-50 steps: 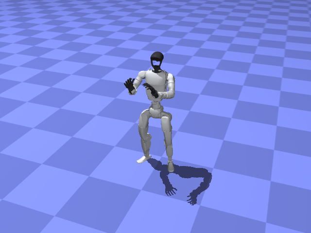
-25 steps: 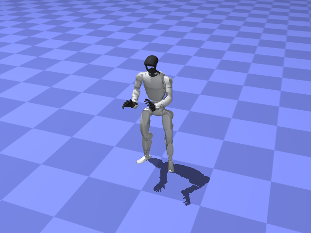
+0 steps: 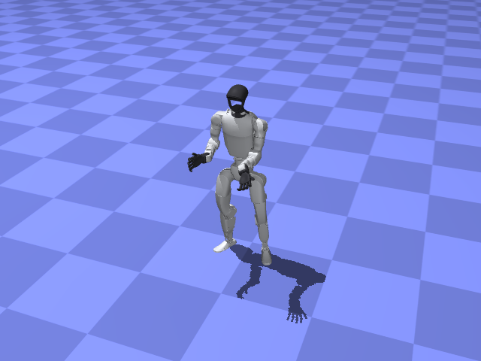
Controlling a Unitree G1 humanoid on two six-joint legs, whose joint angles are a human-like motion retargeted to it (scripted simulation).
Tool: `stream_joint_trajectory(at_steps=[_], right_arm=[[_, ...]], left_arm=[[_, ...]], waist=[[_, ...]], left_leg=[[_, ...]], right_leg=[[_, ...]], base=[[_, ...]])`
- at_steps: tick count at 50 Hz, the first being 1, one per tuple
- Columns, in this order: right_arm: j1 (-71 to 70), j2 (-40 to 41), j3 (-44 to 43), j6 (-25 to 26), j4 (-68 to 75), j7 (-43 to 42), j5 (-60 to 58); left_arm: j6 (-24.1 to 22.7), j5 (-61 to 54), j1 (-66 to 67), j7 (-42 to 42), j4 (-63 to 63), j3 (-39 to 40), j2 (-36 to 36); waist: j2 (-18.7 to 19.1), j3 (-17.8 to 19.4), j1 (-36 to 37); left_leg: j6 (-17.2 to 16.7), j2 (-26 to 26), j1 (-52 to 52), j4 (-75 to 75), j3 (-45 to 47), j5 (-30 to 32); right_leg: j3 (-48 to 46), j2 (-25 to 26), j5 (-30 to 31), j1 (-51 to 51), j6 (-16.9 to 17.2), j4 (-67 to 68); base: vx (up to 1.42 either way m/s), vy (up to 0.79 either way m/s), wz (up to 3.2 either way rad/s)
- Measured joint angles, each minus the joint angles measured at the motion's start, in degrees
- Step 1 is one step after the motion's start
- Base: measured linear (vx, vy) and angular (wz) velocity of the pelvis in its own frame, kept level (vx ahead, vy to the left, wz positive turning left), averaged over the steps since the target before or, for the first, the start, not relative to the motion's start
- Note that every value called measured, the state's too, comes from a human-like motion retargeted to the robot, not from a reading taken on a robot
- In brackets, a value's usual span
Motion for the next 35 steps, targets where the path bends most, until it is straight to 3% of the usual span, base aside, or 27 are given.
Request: stream_joint_trajectory(at_steps=[2, 3, 5, 10, 15, 20, 23, 27, 28, 30, 32, 33, 35], right_arm=[[-3.1, -2.8, -0.9, -1.0, -4.9, 2.3, -8.8], [-5.5, -4.1, -2.3, 1.3, -7.1, 0.2, -12.0], [-9.6, -6.9, -3.7, 2.8, -11.1, -0.3, -17.6], [-19.1, -12.2, -5.1, 2.9, -18.3, -1.3, -26.3], [-28.2, -14.8, -5.1, 4.1, -22.3, -0.9, -29.7], [-37.9, -17.5, -1.8, 6.4, -22.5, -2.4, -35.7], [-42.7, -18.5, 1.6, 6.4, -20.5, -2.7, -39.7], [-46.3, -19.2, 6.4, 1.2, -18.1, -4.0, -43.3], [-47.1, -19.3, 8.0, -0.9, -17.4, -5.3, -43.8], [-48.1, -19.4, 11.3, -3.9, -15.4, -7.6, -43.9], [-50.5, -18.5, 13.6, -2.6, -12.3, -6.3, -43.0], [-51.0, -19.4, 15.1, -1.6, -10.9, -4.2, -42.3], [-50.8, -19.1, 17.0, -0.3, -8.0, -2.2, -41.9]], left_arm=[[-3.7, 7.3, -4.7, -6.1, -8.3, -0.1, 3.6], [-0.5, 7.8, -7.8, -0.5, -10.0, -0.1, 5.4], [0.8, 10.4, -13.4, 1.4, -15.3, -1.5, 9.2], [-3.5, 14.0, -25.7, 0.8, -25.9, -8.8, 16.5], [-3.5, 16.8, -35.6, 0.8, -34.2, -14.2, 19.9], [0.3, 28.2, -44.1, 5.9, -38.7, -17.2, 23.3], [8.6, 47.2, -51.0, 11.8, -35.1, -17.3, 30.7], [23.2, 82.4, -64.5, 24.9, -21.7, -23.4, 49.9], [25.9, 89.1, -70.6, 28.7, -14.7, -28.8, 55.2], [26.8, 92.2, -89.0, 31.1, 8.2, -50.3, 60.5], [25.1, 85.1, -105.3, 16.0, 38.5, -75.8, 54.6], [23.6, 82.3, -105.6, 4.1, 50.1, -79.8, 51.9], [21.3, 78.3, -104.4, -11.6, 66.2, -81.2, 48.5]], waist=[[0.4, -2.9, -0.4], [0.7, -3.9, -0.4], [0.8, -6.6, -0.5], [0.8, -13.6, -0.8], [1.2, -18.1, -0.9], [2.5, -19.9, -1.1], [3.8, -20.1, -2.1], [7.0, -20.2, -5.2], [8.2, -20.1, -6.2], [10.1, -20.2, -8.1], [10.7, -18.3, -9.6], [12.1, -17.8, -9.1], [14.0, -17.4, -9.0]], left_leg=[[0.2, 0.2, 0.7, 1.2, -0.5, -0.9], [0.4, 0.2, 1.0, 1.8, -0.6, -1.2], [0.5, 0.3, 1.7, 2.3, -0.7, -1.7], [0.6, 0.1, 3.1, 1.9, 0.1, -2.3], [0.9, 0.0, 4.5, 1.0, 2.4, -2.5], [1.1, -0.1, 5.3, 0.3, 5.8, -1.6], [1.2, -0.4, 5.2, 0.0, 8.1, -0.8], [1.1, -0.7, 4.0, -0.7, 10.7, 0.2], [1.1, -0.8, 3.5, -0.9, 11.3, 0.3], [1.1, -0.9, 2.4, -1.1, 12.1, 0.7], [1.7, -1.3, 1.9, -1.5, 12.8, 1.3], [2.0, -1.5, 1.7, -1.7, 13.0, 1.7], [2.4, -1.7, 1.6, -2.0, 13.7, 2.5]], right_leg=[[-0.5, -0.3, -1.1, 1.1, -0.6, 1.1], [-0.8, -0.4, -1.6, 1.6, -0.7, 1.5], [-1.2, -0.6, -2.3, 2.7, -0.9, 1.8], [-1.0, -0.6, -2.7, 3.9, -0.5, 0.9], [0.8, -0.5, -2.5, 4.0, 0.0, -0.1], [4.0, -0.6, -1.8, 2.5, -0.2, -0.1], [6.3, -0.7, -1.2, 0.6, -0.4, 0.0], [9.1, -0.7, -0.6, -2.6, -0.5, 0.1], [9.6, -0.7, -0.4, -3.5, -0.4, 0.1], [10.1, -0.7, 0.2, -5.2, 0.3, 0.0], [10.5, -0.9, 0.9, -6.3, 1.0, -0.1], [10.5, -0.9, 1.4, -6.7, 1.7, -0.2], [10.9, -1.0, 2.4, -7.4, 2.2, -0.2]], base=[[0.22, 0.0, 0.2], [0.21, -0.01, 0.16], [0.21, -0.01, 0.08], [0.19, -0.01, -0.11], [0.15, -0.01, -0.35], [0.09, 0.01, -0.56], [0.02, 0.02, -0.64], [-0.02, 0.02, -0.56], [-0.05, 0.02, -0.43], [-0.06, 0.02, -0.35], [-0.09, 0.02, -0.31], [-0.09, 0.02, -0.3], [-0.07, 0.02, -0.33]])
